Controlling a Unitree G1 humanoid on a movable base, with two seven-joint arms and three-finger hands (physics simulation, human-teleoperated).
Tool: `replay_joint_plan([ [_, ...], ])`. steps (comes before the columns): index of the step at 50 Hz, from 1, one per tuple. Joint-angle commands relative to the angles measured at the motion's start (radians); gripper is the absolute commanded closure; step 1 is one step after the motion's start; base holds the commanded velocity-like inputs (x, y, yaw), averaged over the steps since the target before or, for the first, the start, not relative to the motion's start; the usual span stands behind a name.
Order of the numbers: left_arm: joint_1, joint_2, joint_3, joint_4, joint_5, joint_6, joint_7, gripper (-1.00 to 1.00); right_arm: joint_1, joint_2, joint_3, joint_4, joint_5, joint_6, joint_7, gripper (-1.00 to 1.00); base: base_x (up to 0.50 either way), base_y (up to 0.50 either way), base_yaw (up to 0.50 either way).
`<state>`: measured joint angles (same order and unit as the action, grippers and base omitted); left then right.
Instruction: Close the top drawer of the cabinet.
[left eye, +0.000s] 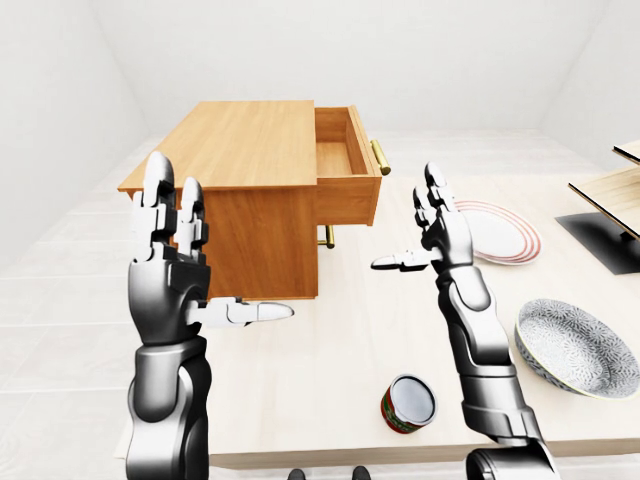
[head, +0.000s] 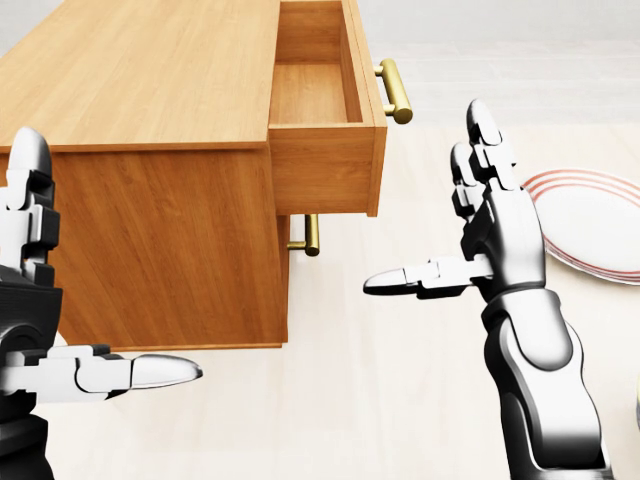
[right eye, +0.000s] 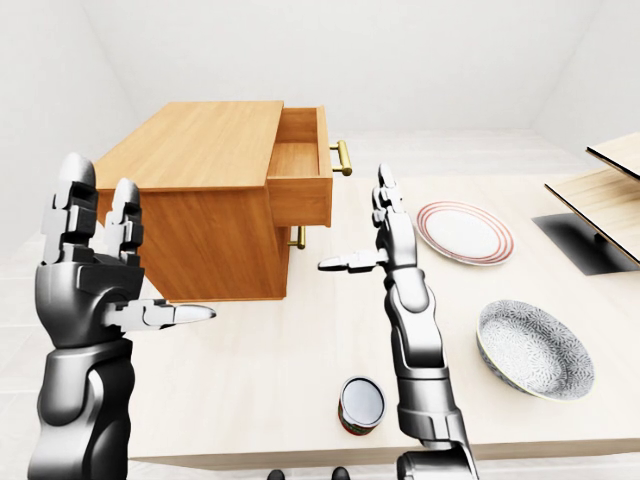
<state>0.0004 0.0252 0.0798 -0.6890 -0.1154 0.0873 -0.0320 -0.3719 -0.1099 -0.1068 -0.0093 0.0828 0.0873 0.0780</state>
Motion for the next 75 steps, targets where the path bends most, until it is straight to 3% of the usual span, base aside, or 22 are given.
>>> replay_joint_plan([
  [1,-0.001,0.000,0.001,-0.006,-0.001,0.000,0.001,-1.00,-0.062,-0.002,0.010,0.125,0.007,0.000,0.001,-1.00,0.00,0.00,0.00],
  [19,0.002,0.000,0.001,0.007,-0.001,0.000,-0.001,-1.00,-0.116,-0.003,0.024,0.107,0.001,0.000,-0.006,-1.00,0.00,0.00,0.00],
  [75,-0.007,0.002,0.004,0.010,-0.009,0.000,0.001,-1.00,-0.251,0.080,0.084,0.365,-0.021,0.000,0.022,-1.00,0.00,0.00,0.00],
])
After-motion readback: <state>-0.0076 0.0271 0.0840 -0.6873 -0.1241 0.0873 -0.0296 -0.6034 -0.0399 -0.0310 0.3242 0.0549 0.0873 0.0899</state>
